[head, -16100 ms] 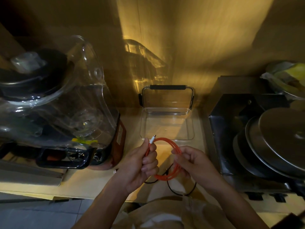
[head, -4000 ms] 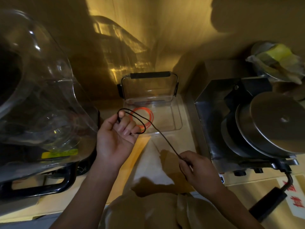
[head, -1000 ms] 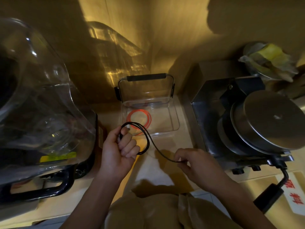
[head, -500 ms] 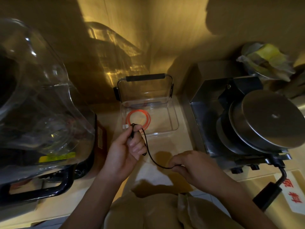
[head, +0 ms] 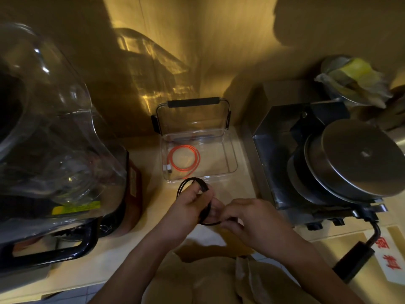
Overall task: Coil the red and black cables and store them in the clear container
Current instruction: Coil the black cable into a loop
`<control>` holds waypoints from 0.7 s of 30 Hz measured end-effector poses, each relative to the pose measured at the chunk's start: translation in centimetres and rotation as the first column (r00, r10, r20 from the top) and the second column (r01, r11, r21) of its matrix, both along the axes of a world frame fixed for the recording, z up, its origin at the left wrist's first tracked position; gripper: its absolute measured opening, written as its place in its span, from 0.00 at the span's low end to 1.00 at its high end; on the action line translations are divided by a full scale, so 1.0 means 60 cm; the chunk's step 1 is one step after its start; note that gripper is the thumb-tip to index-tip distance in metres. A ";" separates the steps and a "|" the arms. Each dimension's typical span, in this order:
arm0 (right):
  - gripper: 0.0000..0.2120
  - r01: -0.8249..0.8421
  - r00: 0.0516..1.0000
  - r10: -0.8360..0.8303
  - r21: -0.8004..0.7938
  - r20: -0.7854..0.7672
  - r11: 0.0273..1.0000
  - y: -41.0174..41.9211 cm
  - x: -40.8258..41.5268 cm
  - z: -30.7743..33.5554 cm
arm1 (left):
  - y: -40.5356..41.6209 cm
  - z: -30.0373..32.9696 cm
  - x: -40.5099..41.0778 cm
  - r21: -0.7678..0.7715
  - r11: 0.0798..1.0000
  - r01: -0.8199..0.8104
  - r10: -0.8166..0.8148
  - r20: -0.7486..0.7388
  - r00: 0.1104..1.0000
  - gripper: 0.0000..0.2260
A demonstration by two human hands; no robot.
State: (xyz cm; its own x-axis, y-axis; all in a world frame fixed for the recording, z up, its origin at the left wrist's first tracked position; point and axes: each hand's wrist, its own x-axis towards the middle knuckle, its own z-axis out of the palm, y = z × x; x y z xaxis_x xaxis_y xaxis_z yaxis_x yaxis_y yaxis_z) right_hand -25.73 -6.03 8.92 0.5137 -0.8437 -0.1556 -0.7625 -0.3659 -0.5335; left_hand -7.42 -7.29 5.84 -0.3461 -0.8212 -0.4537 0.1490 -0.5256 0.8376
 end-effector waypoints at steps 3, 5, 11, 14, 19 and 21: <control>0.09 0.040 0.999 -0.040 -0.023 0.015 0.999 0.000 0.000 -0.002 | 0.003 -0.007 0.002 -0.060 0.994 0.093 -0.083 0.146 0.986 0.07; 0.08 0.054 0.999 -0.054 -0.035 -0.003 0.998 -0.002 -0.003 -0.006 | 0.005 -0.008 0.003 -0.062 0.980 0.191 -0.174 0.209 0.962 0.09; 0.06 0.113 0.993 -0.118 -0.129 -0.029 0.985 -0.012 -0.022 -0.009 | 0.009 0.001 0.006 -0.079 0.922 0.378 -0.345 0.270 0.899 0.08; 0.06 0.146 0.989 -0.147 -0.167 0.008 0.975 -0.016 -0.032 -0.005 | 0.009 0.000 0.004 -0.075 0.933 0.352 -0.331 0.211 0.920 0.09; 0.10 0.221 0.975 -0.214 -0.268 0.055 0.938 -0.025 -0.045 -0.006 | 0.005 -0.003 0.003 0.011 0.961 0.275 -0.274 0.148 0.950 0.11; 0.12 0.223 0.975 -0.206 -0.287 0.087 0.932 -0.027 -0.046 -0.005 | 0.005 0.001 0.005 0.033 0.963 0.267 -0.269 0.103 0.958 0.12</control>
